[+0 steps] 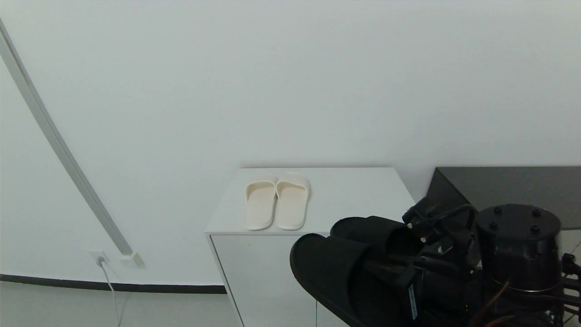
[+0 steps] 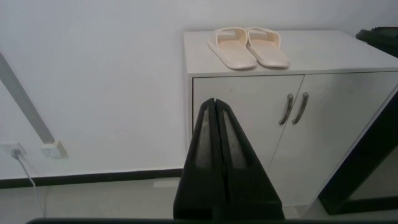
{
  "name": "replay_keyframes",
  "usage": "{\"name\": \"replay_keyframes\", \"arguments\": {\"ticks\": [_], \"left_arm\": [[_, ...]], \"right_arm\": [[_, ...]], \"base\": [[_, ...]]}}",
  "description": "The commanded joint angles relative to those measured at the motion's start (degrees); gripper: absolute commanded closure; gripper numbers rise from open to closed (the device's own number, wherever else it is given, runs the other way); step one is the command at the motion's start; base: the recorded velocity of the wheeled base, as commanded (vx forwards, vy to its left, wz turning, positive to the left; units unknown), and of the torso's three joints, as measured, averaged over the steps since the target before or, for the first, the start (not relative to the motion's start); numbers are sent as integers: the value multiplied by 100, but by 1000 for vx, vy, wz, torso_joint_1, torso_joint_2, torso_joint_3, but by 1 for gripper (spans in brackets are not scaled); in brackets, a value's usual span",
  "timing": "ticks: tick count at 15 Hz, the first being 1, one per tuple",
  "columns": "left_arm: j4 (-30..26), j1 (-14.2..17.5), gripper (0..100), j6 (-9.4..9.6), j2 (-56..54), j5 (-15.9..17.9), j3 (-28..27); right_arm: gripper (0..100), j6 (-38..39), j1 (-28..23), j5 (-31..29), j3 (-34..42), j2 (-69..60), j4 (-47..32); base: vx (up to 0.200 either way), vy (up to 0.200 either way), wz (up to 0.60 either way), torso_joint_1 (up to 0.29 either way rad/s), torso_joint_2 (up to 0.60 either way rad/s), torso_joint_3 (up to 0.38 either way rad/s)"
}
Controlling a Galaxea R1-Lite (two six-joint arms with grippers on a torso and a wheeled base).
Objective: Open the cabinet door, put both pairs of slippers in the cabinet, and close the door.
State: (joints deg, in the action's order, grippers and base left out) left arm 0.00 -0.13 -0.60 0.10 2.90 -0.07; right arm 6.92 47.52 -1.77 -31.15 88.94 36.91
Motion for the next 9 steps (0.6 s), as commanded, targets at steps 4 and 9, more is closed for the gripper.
{"name": "replay_keyframes", "arguments": {"ticks": [4,9], "left_arm": [[0,-4,100,-2,-1,0,-1],[0,-4,100,-2,-1,0,-1]], "right_arm": [[100,-60,3,27,65,35,9],[100,-121,12,36,74,35,18]], "base": [[0,0,0,0,0,0],[0,0,0,0,0,0]]}}
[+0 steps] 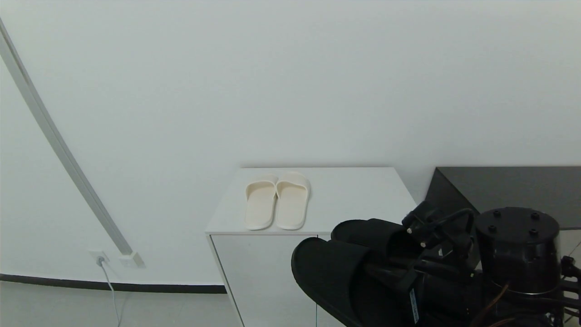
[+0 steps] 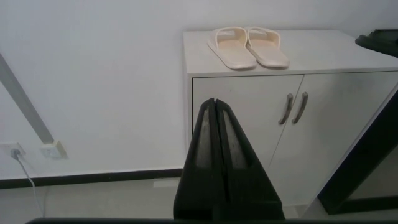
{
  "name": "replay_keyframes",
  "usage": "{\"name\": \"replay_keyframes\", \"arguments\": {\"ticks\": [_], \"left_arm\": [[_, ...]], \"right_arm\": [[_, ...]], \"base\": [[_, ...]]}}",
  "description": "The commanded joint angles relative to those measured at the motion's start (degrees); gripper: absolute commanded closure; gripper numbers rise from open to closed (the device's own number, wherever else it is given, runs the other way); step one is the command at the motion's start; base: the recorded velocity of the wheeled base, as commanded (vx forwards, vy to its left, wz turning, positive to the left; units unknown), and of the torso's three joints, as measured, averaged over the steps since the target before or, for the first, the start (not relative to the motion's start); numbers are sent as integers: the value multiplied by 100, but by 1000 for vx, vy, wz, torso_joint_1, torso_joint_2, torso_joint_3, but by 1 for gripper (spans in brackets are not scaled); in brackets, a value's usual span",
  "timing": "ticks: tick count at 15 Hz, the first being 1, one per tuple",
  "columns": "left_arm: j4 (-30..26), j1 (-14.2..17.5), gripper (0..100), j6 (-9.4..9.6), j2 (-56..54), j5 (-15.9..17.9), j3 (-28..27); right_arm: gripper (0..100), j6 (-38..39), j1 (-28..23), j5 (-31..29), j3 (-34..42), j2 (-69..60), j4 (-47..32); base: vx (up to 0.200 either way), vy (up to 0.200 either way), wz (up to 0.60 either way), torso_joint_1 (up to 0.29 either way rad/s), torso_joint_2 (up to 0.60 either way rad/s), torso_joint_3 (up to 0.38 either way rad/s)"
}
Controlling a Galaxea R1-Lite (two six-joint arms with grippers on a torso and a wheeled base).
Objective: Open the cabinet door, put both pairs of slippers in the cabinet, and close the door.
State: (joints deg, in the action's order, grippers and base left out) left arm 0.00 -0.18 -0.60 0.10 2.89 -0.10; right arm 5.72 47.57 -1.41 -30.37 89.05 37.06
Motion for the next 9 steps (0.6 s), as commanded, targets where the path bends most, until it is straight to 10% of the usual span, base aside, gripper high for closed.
{"name": "replay_keyframes", "arguments": {"ticks": [1,9], "left_arm": [[0,1,100,-2,-1,1,1],[0,1,100,7,-1,-8,1]], "right_arm": [[100,-18,16,1,13,24,3],[100,-36,51,1,119,-11,3]], "base": [[0,0,0,0,0,0],[0,0,0,-134,305,165]]}}
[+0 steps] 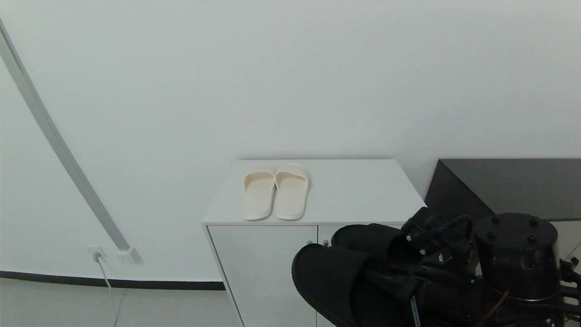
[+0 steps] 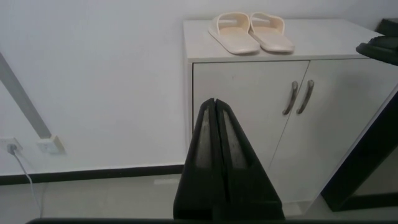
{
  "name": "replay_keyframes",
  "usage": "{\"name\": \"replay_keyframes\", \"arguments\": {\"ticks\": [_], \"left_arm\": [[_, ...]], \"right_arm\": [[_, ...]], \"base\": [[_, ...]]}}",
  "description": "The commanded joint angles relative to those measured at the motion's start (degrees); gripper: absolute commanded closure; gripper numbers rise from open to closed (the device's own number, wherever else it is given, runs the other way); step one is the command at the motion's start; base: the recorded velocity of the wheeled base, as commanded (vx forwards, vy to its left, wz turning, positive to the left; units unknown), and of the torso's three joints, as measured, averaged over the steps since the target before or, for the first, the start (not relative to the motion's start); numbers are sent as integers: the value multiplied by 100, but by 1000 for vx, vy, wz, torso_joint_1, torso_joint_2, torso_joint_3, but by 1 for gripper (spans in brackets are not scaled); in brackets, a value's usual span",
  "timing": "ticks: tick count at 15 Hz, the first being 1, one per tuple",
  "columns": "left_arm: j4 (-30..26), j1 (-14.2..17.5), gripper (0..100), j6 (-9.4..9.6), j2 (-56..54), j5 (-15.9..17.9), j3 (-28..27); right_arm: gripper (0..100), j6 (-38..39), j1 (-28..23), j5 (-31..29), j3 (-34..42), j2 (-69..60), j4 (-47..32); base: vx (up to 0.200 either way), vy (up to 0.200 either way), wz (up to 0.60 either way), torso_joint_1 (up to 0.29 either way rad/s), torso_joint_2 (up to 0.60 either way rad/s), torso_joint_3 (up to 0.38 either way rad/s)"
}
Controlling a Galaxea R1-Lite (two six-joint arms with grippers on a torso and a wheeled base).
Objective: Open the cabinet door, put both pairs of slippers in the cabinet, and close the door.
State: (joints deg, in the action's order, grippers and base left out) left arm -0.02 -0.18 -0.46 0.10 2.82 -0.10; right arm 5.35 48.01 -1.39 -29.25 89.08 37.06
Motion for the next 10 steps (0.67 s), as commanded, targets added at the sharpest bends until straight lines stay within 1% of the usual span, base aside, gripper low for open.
{"name": "replay_keyframes", "arguments": {"ticks": [1,2,5,7,10], "left_arm": [[2,1,100,-15,8,0,1],[2,1,0,-15,-1,8,1],[2,1,0,-42,-1,0,1],[2,1,0,-24,-1,0,1],[2,1,0,-15,-1,0,1]], "right_arm": [[100,1,-2,-2,7,-22,3],[100,1,-2,7,24,-22,3],[100,1,25,7,50,-4,12],[100,1,25,7,50,-4,12],[100,1,25,7,68,4,12]], "base": [[0,0,0,-159,349,193],[0,0,0,-154,373,207],[0,0,0,-158,373,209],[0,0,0,-168,393,224],[0,0,0,-216,501,282]]}}
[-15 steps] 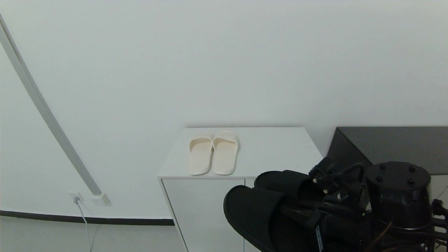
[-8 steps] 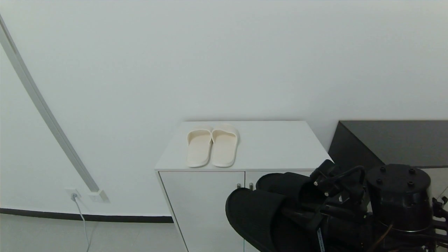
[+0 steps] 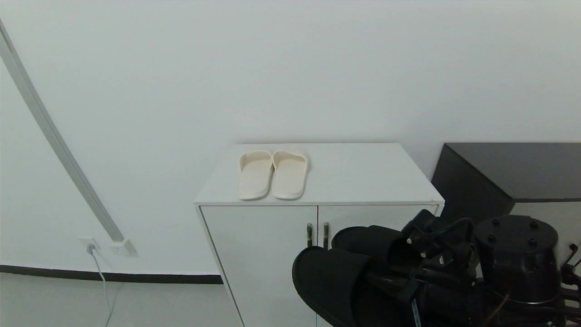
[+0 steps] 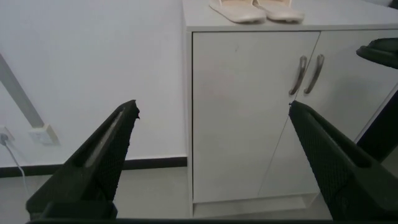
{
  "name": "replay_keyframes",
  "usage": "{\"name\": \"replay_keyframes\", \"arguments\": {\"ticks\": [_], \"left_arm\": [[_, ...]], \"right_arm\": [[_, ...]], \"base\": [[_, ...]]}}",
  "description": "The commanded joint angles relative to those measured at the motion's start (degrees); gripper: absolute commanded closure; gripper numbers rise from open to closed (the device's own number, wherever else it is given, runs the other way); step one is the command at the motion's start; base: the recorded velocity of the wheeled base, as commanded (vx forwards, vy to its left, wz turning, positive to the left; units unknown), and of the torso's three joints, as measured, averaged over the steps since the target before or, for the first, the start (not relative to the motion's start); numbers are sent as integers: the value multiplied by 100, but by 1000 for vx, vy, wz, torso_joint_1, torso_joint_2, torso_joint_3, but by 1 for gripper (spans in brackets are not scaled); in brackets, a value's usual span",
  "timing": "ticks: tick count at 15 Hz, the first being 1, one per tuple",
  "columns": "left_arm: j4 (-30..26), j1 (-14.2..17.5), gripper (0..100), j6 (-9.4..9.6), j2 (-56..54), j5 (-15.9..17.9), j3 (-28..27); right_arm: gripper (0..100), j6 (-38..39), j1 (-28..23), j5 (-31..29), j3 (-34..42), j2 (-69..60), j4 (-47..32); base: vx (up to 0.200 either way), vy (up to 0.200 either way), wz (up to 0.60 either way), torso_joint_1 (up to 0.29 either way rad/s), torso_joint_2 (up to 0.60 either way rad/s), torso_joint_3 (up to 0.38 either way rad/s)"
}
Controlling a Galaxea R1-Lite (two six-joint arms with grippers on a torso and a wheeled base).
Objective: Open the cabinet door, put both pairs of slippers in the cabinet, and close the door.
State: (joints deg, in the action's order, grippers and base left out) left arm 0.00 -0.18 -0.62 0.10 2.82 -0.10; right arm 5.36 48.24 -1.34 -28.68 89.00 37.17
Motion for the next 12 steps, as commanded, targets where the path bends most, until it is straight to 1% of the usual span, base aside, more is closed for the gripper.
{"name": "replay_keyframes", "arguments": {"ticks": [1,7,12], "left_arm": [[0,1,0,1,-1,0,1],[0,1,0,1,-1,0,1],[0,1,0,1,-1,0,1]], "right_arm": [[100,0,1,2,12,12,1],[100,-44,1,2,47,12,1],[100,-79,1,2,74,29,10]], "base": [[0,0,0,-222,549,320],[0,0,0,-220,544,319],[0,0,0,-183,506,316]]}}
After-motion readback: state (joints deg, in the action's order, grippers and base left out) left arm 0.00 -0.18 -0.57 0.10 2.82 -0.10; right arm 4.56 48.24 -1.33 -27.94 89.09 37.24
